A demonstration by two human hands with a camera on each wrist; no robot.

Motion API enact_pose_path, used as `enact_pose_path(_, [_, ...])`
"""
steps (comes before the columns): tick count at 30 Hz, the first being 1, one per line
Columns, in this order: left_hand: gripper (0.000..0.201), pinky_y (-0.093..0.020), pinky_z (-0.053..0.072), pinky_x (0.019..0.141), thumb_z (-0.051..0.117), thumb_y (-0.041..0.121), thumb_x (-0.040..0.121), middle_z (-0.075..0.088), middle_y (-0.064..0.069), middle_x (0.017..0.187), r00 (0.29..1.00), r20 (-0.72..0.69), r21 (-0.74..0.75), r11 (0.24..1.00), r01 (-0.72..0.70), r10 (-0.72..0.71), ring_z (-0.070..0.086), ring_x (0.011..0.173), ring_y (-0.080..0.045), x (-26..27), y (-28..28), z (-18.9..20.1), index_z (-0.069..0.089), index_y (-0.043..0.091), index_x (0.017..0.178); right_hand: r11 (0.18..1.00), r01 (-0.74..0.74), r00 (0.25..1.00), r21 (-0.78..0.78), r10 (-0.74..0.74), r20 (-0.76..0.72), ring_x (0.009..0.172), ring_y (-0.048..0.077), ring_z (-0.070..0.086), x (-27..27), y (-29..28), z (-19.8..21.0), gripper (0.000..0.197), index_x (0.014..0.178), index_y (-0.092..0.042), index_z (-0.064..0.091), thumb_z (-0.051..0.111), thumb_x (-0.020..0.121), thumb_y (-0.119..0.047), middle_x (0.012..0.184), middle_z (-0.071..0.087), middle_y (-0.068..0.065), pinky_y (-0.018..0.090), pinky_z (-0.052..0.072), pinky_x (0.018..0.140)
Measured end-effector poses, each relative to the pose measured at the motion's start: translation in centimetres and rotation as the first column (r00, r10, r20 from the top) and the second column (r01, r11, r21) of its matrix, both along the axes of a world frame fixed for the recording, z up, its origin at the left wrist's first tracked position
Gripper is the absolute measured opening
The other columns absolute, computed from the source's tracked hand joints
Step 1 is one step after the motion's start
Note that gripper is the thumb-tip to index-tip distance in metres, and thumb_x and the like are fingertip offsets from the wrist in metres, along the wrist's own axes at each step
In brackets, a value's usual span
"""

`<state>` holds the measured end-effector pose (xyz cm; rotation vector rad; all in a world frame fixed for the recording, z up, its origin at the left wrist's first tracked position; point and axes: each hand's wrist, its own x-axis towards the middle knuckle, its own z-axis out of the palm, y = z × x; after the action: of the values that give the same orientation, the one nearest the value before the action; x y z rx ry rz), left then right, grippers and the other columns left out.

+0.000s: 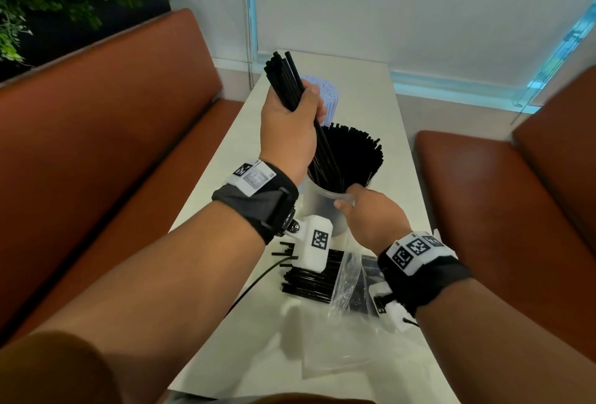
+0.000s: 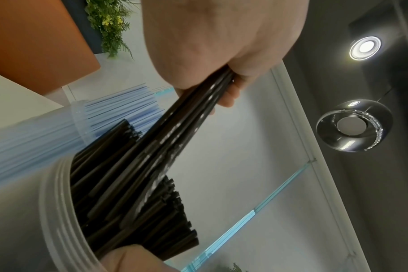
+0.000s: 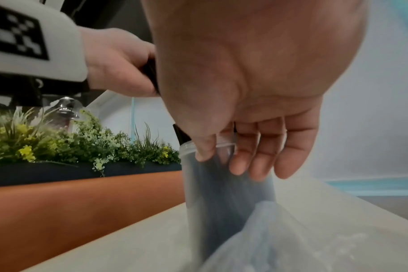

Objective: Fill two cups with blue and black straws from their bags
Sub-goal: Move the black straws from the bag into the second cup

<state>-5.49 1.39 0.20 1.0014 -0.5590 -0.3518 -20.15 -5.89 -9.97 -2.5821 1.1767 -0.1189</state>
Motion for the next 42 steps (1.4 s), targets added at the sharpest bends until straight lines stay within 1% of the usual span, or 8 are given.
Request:
enact_pose_path(13, [0.02,-0.042,0.055,0.08,0.074,0.026,0.084,0.068,-0.008,0.078,0.857,0.484,0.493,0.864,-0.1,-0.177,0.066,0.084,-0.027,0.1,-0.5,-5.4,0.065,0.01,0.077,0.993,-0.022,1.0,-0.115,0.023,0.008,0.078,0.023,0.048,-0.2,-0.1,-0.7,0.025,0.094,-0.029,0.037,0.039,0.101,-0.053,0.081,0.049,-0.004,0.035,0.034,0.061])
enact_pose_path(16, [0.031,-0.047,0.048,0.1,0.079,0.036,0.082,0.067,-0.008,0.109,0.797,0.518,0.608,0.789,-0.087,-0.311,0.06,0.113,-0.028,0.2,-0.5,-5.7,0.07,0.014,0.102,0.993,-0.022,1.0,-0.116,0.022,0.003,0.08,0.023,0.046,-0.1,0.0,-0.7,0.026,0.094,-0.028,0.037,0.038,0.102,-0.053,0.08,0.047,-0.005,0.035,0.033,0.06])
enact_pose_path(20, [0.085,-0.026,0.026,0.116,0.083,0.054,0.073,0.036,0.001,0.149,0.812,0.529,0.557,0.823,-0.113,-0.247,0.033,0.141,-0.015,0.6,0.0,-4.7,0.043,0.024,0.142,0.992,-0.031,1.0,-0.121,0.029,-0.011,0.081,0.023,0.046,-0.1,-0.1,-0.9,0.027,0.093,-0.028,0.037,0.038,0.102,-0.053,0.077,0.044,-0.007,0.035,0.032,0.06])
enact_pose_path(23, [0.085,-0.004,0.011,0.11,0.071,0.055,0.084,0.028,0.008,0.15,0.731,0.668,0.401,0.895,-0.198,-0.138,0.023,0.143,-0.007,0.2,0.1,-3.6,0.033,0.018,0.15,0.99,-0.03,0.999,-0.135,0.032,0.011,0.079,0.023,0.044,-0.2,-0.1,-1.0,0.028,0.092,-0.028,0.037,0.038,0.101,-0.054,0.072,0.038,-0.011,0.035,0.03,0.058])
enact_pose_path(29, [0.058,-0.041,0.02,0.122,0.055,0.037,0.101,0.038,-0.009,0.156,0.244,0.806,0.592,0.729,-0.343,-0.539,0.03,0.146,-0.023,-0.9,0.1,-5.5,0.042,0.008,0.15,0.987,-0.059,0.998,-0.152,0.06,0.003,0.095,0.026,0.058,-0.2,0.0,-1.0,0.018,0.117,-0.034,0.051,0.049,0.1,-0.038,0.102,0.061,0.0,0.042,0.054,0.072])
enact_pose_path(33, [0.06,-0.042,0.019,0.122,0.056,0.038,0.098,0.035,-0.013,0.158,0.279,0.897,0.426,0.837,-0.344,-0.342,0.027,0.147,-0.027,-0.7,-0.1,-5.3,0.043,0.006,0.148,0.99,-0.018,0.999,-0.137,0.022,0.026,0.09,0.025,0.057,0.0,0.0,-1.0,0.029,0.111,-0.025,0.052,0.043,0.101,-0.05,0.092,0.058,-0.001,0.039,0.048,0.066])
enact_pose_path(38, [0.074,-0.047,0.01,0.125,0.038,0.057,0.102,0.014,-0.008,0.168,0.125,0.766,0.59,0.612,-0.526,-0.631,0.009,0.155,-0.026,-1.0,-0.5,-6.7,0.02,0.013,0.159,0.979,-0.023,1.0,-0.204,0.026,0.015,0.095,0.024,0.057,-0.1,-0.2,-1.5,0.025,0.12,-0.019,0.058,0.051,0.099,-0.031,0.103,0.062,0.001,0.034,0.039,0.064])
enact_pose_path(42, [0.067,-0.048,0.02,0.122,0.054,0.053,0.097,0.03,-0.008,0.161,0.239,0.82,0.573,0.751,-0.33,-0.521,0.025,0.149,-0.026,-0.6,0.9,-5.9,0.039,0.019,0.152,0.99,-0.029,1.0,-0.139,0.028,-0.01,0.103,0.025,0.056,-0.1,0.0,-1.5,0.032,0.131,-0.021,0.049,0.047,0.101,-0.035,0.11,0.058,0.002,0.035,0.04,0.069])
